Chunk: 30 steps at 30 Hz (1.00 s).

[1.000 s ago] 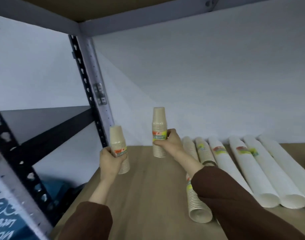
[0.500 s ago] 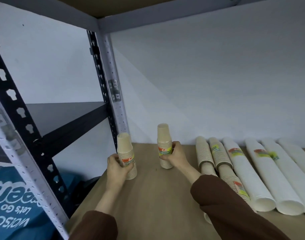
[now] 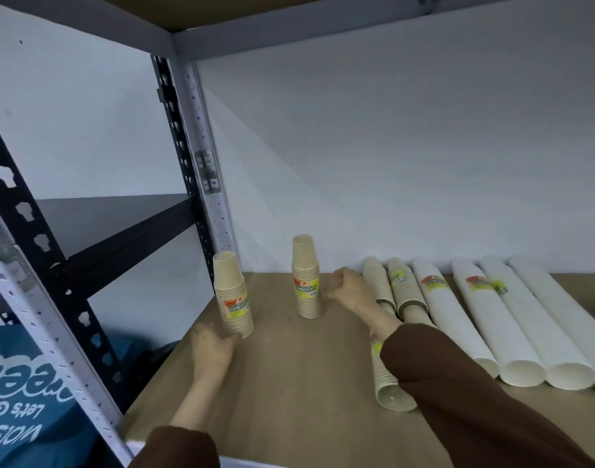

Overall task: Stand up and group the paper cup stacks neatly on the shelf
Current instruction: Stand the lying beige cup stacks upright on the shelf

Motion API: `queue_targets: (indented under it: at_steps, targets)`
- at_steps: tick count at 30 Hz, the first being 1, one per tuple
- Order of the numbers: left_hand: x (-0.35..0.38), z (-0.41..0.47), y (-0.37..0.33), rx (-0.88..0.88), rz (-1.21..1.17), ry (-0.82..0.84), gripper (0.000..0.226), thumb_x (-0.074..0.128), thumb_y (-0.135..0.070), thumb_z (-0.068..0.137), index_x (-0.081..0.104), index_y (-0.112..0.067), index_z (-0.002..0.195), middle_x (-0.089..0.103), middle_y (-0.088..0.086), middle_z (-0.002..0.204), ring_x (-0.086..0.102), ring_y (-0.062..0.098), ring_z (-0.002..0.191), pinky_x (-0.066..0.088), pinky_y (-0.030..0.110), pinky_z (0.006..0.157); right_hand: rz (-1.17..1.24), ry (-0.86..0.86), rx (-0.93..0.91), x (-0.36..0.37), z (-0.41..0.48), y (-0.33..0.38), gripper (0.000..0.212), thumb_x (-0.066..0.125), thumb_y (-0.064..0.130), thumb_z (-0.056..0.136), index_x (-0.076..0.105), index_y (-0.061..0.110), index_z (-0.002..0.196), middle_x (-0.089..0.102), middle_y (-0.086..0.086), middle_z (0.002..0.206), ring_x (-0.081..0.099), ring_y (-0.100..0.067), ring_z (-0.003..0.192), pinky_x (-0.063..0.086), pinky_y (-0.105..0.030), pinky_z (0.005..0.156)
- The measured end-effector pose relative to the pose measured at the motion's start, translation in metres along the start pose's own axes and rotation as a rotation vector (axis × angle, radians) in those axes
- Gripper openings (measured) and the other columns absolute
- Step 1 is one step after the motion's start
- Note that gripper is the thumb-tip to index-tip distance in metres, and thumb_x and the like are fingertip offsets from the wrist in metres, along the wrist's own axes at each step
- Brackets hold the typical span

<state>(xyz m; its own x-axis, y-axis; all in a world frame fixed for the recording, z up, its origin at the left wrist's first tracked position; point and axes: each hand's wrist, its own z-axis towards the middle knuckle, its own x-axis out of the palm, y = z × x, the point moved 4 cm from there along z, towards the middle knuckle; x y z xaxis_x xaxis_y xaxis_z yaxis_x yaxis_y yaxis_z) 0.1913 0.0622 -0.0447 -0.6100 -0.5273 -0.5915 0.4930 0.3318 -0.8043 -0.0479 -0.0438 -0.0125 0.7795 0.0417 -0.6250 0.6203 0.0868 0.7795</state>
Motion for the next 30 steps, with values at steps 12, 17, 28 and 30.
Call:
queue_targets:
  at_steps: [12, 17, 28, 30]
  targets:
    - [0.075, -0.066, -0.09, 0.16, 0.131, 0.398, 0.019, 0.061, -0.019, 0.082, 0.071, -0.007, 0.092, 0.07, 0.015, 0.103, 0.063, 0.028, 0.103, 0.048, 0.029, 0.086, -0.228, -0.241, 0.175, -0.087, -0.024, -0.037, 0.038, 0.06, 0.019, 0.084, 0.055, -0.001, 0.115, 0.059, -0.019, 0.123, 0.051, -0.033, 0.119, 0.04, -0.036, 0.098]
    - [0.111, -0.071, -0.147, 0.278, 0.104, 0.463, 0.02, 0.061, -0.02, 0.082, 0.06, -0.012, 0.064, 0.063, 0.012, 0.074, 0.06, 0.025, 0.081, 0.047, 0.038, 0.077, -0.289, -0.186, 0.201, -0.095, -0.026, -0.044, 0.04, 0.059, 0.024, 0.085, 0.052, 0.002, 0.118, 0.058, -0.017, 0.124, 0.052, -0.032, 0.12, 0.039, -0.038, 0.104]
    - [0.189, -0.042, -0.186, 0.209, 0.184, 0.557, 0.056, 0.052, -0.04, 0.087, 0.05, 0.001, 0.125, 0.055, 0.019, 0.132, 0.051, 0.033, 0.123, 0.041, 0.035, 0.099, -0.367, -0.068, 0.223, -0.095, 0.007, -0.052, 0.028, 0.051, 0.023, 0.082, 0.061, 0.015, 0.106, 0.058, -0.006, 0.097, 0.055, -0.031, 0.111, 0.044, -0.036, 0.089]
    - [0.197, -0.04, -0.185, 0.185, 0.195, 0.581, 0.056, 0.055, -0.043, 0.084, 0.053, -0.002, 0.121, 0.059, 0.017, 0.127, 0.055, 0.031, 0.118, 0.044, 0.036, 0.099, -0.379, -0.056, 0.272, -0.095, 0.017, -0.052, 0.033, 0.05, 0.017, 0.087, 0.058, 0.004, 0.116, 0.061, -0.016, 0.119, 0.054, -0.033, 0.117, 0.044, -0.038, 0.096]
